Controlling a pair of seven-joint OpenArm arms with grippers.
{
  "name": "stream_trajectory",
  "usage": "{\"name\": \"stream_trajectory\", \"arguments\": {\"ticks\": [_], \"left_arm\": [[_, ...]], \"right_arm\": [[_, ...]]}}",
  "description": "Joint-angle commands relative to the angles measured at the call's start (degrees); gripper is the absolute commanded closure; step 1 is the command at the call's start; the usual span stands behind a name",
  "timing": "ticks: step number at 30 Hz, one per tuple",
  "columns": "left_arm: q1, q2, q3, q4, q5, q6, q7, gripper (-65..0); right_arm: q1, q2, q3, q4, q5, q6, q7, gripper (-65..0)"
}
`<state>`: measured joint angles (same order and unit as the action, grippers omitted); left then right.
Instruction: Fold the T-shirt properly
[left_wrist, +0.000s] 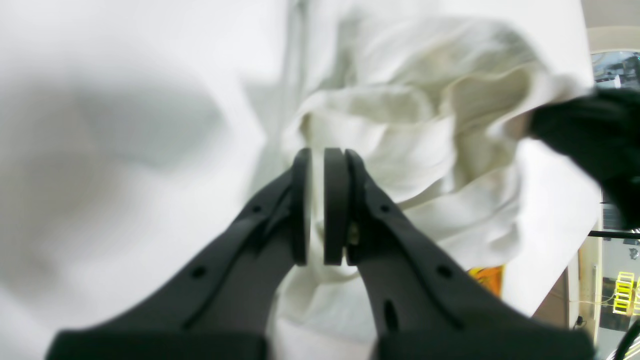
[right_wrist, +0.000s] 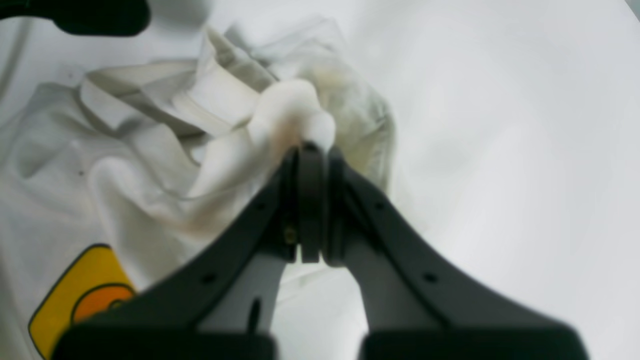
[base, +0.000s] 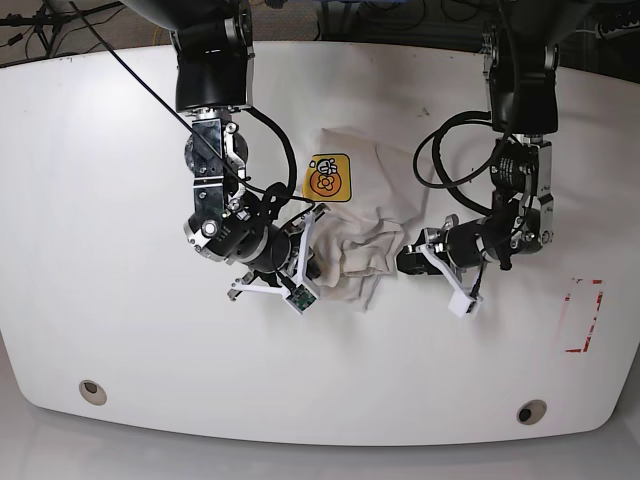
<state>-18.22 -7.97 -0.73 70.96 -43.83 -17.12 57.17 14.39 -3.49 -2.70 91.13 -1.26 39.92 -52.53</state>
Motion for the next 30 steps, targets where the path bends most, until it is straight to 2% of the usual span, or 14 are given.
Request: {"name": "stream_trajectory", "arguments": {"ticks": [1, 14, 17, 21, 27, 30], "left_arm": [[-2.9, -0.3, -0.1, 1.3, -1.6, -0.5, -1.0, -2.2], [-9.3, 0.2, 0.1, -2.8, -1.1, -0.1, -3.1, -3.9], [-10.8, 0.7, 0.1, -6.3, -1.1, -0.1, -3.1, -9.7], [-13.2, 1.2, 0.2, -11.4, -1.0, 0.6, -3.2, -25.0], [-13.8, 1.3, 2.1, -13.3, -1.0, 5.6, -3.3, -35.3], [-14.4, 1.3, 5.6, -13.3, -1.0, 6.2, -3.6, -37.4]], "right_arm": [[1.5, 0.4, 0.0, 1.6, 0.8, 0.1, 1.5, 0.0], [3.6, 1.5, 0.1, 1.5, 0.8, 0.1, 1.5, 0.0], [3.6, 2.1, 0.0, 1.4, 0.8, 0.1, 1.5, 0.0], [4.0, 2.2, 0.1, 1.3, 0.8, 0.1, 1.5, 0.0], [4.0, 2.1, 0.1, 1.2, 0.9, 0.1, 1.5, 0.0], [4.0, 2.1, 0.1, 1.1, 0.9, 0.1, 1.5, 0.0]]}}
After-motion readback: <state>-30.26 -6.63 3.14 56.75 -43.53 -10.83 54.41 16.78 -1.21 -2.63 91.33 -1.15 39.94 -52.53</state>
